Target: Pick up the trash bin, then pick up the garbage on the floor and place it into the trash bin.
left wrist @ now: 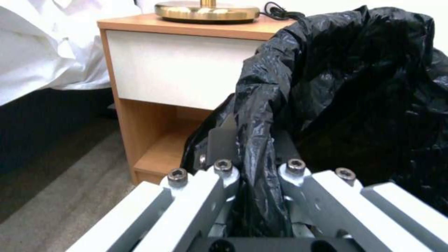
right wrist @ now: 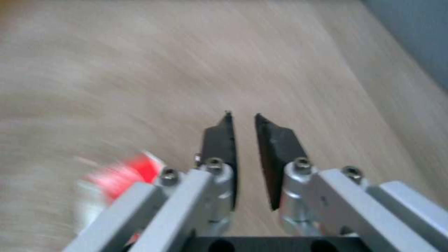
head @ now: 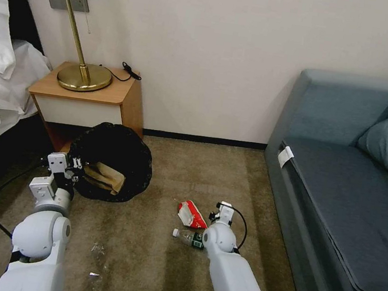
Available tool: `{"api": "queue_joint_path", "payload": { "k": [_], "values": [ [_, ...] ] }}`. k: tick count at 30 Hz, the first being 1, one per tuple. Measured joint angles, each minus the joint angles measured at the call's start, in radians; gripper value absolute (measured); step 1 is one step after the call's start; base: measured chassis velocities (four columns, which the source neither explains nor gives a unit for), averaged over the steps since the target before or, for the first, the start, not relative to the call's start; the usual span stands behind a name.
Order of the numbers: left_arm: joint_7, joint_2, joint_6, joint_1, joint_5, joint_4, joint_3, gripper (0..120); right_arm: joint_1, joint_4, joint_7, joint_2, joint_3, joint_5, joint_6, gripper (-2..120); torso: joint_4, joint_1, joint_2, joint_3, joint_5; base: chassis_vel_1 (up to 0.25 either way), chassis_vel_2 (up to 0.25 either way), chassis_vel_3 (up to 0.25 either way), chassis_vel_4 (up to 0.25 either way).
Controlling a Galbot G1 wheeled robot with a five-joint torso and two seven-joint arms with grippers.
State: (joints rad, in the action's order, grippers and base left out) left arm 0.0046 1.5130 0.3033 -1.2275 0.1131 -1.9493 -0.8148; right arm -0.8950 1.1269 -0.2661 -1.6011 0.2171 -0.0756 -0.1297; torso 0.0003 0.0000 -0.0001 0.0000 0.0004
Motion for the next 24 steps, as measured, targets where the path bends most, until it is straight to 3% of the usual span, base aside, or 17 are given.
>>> {"api": "queue_joint_path", "payload": {
  "k": [1,2,4,6,8,12,13,14,17,20,22,24],
  "values": [
    [0.0,-0.001,0.0,-0.001,0.0,0.0,-0.001,4,0.0,-0.006,0.065,0.018,-0.004,0.06,0.054,20,0.0004,0.0,0.0,0.0,0.0003,0.0,0.0,0.0,0.0],
    [0.0,-0.001,0.0,-0.001,0.0,0.0,-0.001,4,0.0,-0.006,0.065,0.018,-0.004,0.06,0.054,20,0.0004,0.0,0.0,0.0,0.0003,0.0,0.0,0.0,0.0],
    [-0.002,-0.004,0.0,-0.002,0.0,0.0,-0.004,4,0.008,-0.024,0.212,0.091,-0.02,0.177,0.173,32,-0.0003,0.0,0.0,0.0,-0.0007,0.0,0.0,0.0,0.0],
    [-0.002,-0.004,0.0,-0.002,0.0,0.0,-0.004,4,0.012,-0.025,0.248,0.114,-0.03,0.192,0.196,35,-0.0005,0.0,0.0,0.0,-0.0002,0.0,0.0,0.0,0.0],
    [0.0,-0.005,0.001,-0.002,0.0,0.0,-0.004,4,0.026,-0.018,0.404,0.19,-0.07,0.209,0.25,47,-0.0008,0.0,0.0,0.0,-0.0004,0.0,0.0,0.0,0.0],
    [-0.001,-0.005,0.003,0.0,0.0,-0.001,-0.005,4,0.05,-0.015,0.52,0.241,-0.108,0.222,0.286,56,-0.0004,0.0,0.0,0.0,-0.0001,0.0,0.0,0.0,0.0],
    [-0.003,-0.005,0.005,0.0,0.0,-0.002,-0.008,4,0.079,-0.029,0.604,0.27,-0.129,0.229,0.322,64,-0.0004,0.0,0.0,0.0,-0.0001,0.0,0.0,0.0,0.0],
    [-0.003,-0.005,0.005,0.0,0.0,-0.002,-0.008,4,0.079,-0.029,0.604,0.27,-0.129,0.229,0.322,64,-0.0004,0.0,0.0,0.0,-0.0001,0.0,0.0,0.0,0.0],
    [-0.001,-0.003,0.006,-0.002,0.0,-0.003,-0.012,4,0.162,-0.082,0.809,0.317,-0.165,0.244,0.402,80,-0.0003,0.0,0.0,0.0,-0.0003,0.0,0.0,0.0,0.0],
    [-0.001,-0.002,0.006,-0.003,0.0,-0.003,-0.015,4,0.19,-0.102,0.875,0.329,-0.176,0.253,0.424,83,-0.0003,0.0,0.0,0.0,-0.0003,0.0,0.0,0.0,0.0],
    [-0.003,0.0,0.006,-0.005,-0.001,-0.003,-0.023,4,0.244,-0.166,1.008,0.342,-0.195,0.325,0.474,96,-0.0003,0.0,0.0,0.0,-0.0004,0.0,0.0,0.0,0.0],
    [-0.002,0.001,0.006,-0.005,-0.001,-0.003,-0.026,4,0.252,-0.185,1.058,0.342,-0.2,0.352,0.484,99,-0.0002,0.0,0.0,0.0,-0.0002,0.0,0.0,0.0,0.0]
  ]
}}
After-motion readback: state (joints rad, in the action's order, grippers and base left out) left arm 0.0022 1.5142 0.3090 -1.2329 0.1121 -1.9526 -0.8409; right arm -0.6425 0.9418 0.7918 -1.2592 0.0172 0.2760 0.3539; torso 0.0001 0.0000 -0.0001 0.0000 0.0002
